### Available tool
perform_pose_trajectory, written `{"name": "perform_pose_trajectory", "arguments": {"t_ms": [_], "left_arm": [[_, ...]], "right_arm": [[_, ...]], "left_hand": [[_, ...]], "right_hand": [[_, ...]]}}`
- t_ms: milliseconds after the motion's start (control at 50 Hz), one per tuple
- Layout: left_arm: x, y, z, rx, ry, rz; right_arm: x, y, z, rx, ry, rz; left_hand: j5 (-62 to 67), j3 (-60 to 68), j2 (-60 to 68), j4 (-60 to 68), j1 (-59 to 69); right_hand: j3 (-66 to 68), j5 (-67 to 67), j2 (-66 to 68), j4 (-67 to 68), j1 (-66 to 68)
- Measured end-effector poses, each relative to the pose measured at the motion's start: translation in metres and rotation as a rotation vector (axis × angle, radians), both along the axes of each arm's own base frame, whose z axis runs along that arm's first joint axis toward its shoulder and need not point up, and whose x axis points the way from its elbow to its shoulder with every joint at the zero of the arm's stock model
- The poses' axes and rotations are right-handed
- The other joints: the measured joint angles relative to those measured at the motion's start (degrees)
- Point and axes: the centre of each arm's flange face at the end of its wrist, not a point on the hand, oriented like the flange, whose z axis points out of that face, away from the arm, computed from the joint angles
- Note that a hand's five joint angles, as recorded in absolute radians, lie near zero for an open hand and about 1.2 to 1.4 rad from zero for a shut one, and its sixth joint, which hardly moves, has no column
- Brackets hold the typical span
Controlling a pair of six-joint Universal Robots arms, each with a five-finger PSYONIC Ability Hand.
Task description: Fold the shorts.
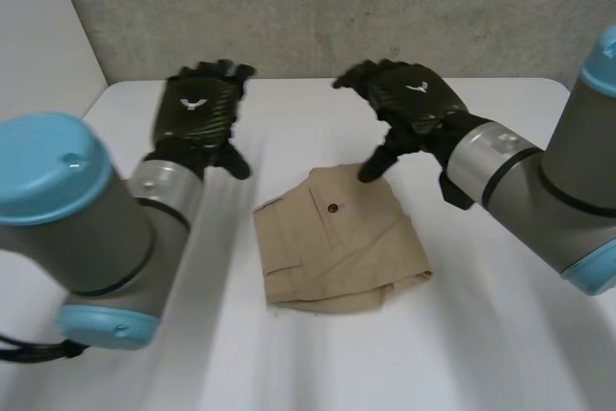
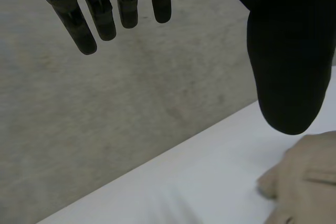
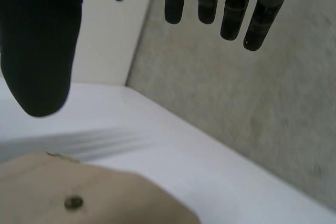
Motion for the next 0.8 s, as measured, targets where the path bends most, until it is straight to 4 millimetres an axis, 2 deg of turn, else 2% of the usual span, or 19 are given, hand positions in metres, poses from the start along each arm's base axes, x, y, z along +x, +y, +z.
{"name": "perform_pose_trajectory", "arguments": {"t_ms": [100, 140, 160, 280, 440, 640, 680, 760, 780, 800], "left_arm": [[-0.027, 0.008, -0.017, 0.055, -0.029, -0.069], [-0.035, 0.011, -0.028, 0.097, -0.046, -0.087], [-0.04, 0.013, -0.04, 0.153, -0.06, -0.1], [-0.042, 0.016, -0.074, 0.343, -0.083, -0.093], [-0.034, 0.018, -0.101, 0.499, -0.137, -0.063], [-0.03, 0.016, -0.101, 0.512, -0.15, -0.058], [-0.031, 0.017, -0.098, 0.507, -0.146, -0.061], [-0.031, 0.018, -0.083, 0.477, -0.122, -0.075], [-0.031, 0.018, -0.073, 0.46, -0.108, -0.079], [-0.031, 0.018, -0.073, 0.46, -0.108, -0.079]], "right_arm": [[-0.007, -0.009, -0.024, 0.084, 0.071, -0.035], [-0.007, -0.012, -0.036, 0.106, 0.107, -0.034], [-0.005, -0.014, -0.049, 0.128, 0.141, -0.028], [0.0, -0.02, -0.087, 0.202, 0.218, -0.004], [-0.002, -0.021, -0.115, 0.259, 0.355, 0.004], [-0.012, -0.023, -0.113, 0.206, 0.49, -0.048], [-0.012, -0.023, -0.108, 0.189, 0.488, -0.056], [-0.013, -0.023, -0.086, 0.128, 0.452, -0.082], [-0.014, -0.023, -0.077, 0.099, 0.431, -0.097], [-0.014, -0.023, -0.077, 0.099, 0.431, -0.097]], "left_hand": [[0.0, 0.0, 0.0, 0.0, 0.0], [0.0, 0.0, 0.01, 0.0, 0.0], [0.0, 0.0, 0.0, 0.0, 0.0], [0.0, 0.0, 0.0, 0.0, 0.0], [0.0, 0.0, 0.0, 0.0, 0.0], [0.0, 0.0, 0.0, 0.0, 0.0], [0.0, 0.0, 0.0, 0.0, 0.0], [0.0, 0.0, 0.0, 0.0, 0.0], [0.0, 0.0, 0.0, 0.0, 0.0], [0.0, 0.0, 0.0, 0.0, 0.0]], "right_hand": [[0.0, 0.03, 0.0, 0.0, 0.0], [0.0, 0.03, 0.0, 0.0, 0.0], [0.0, 0.03, 0.0, 0.0, 0.0], [0.0, 0.03, 0.0, 0.0, 0.0], [-0.03, 0.03, 0.0, 0.0, -1.04], [-0.83, 0.03, 0.0, 0.0, -2.8], [-0.83, 0.03, 0.0, 0.0, -2.8], [-0.83, 0.03, 0.0, 0.0, -2.8], [-0.83, 0.03, 0.0, 0.0, -2.8], [-0.83, 0.03, 0.0, 0.0, -2.8]]}}
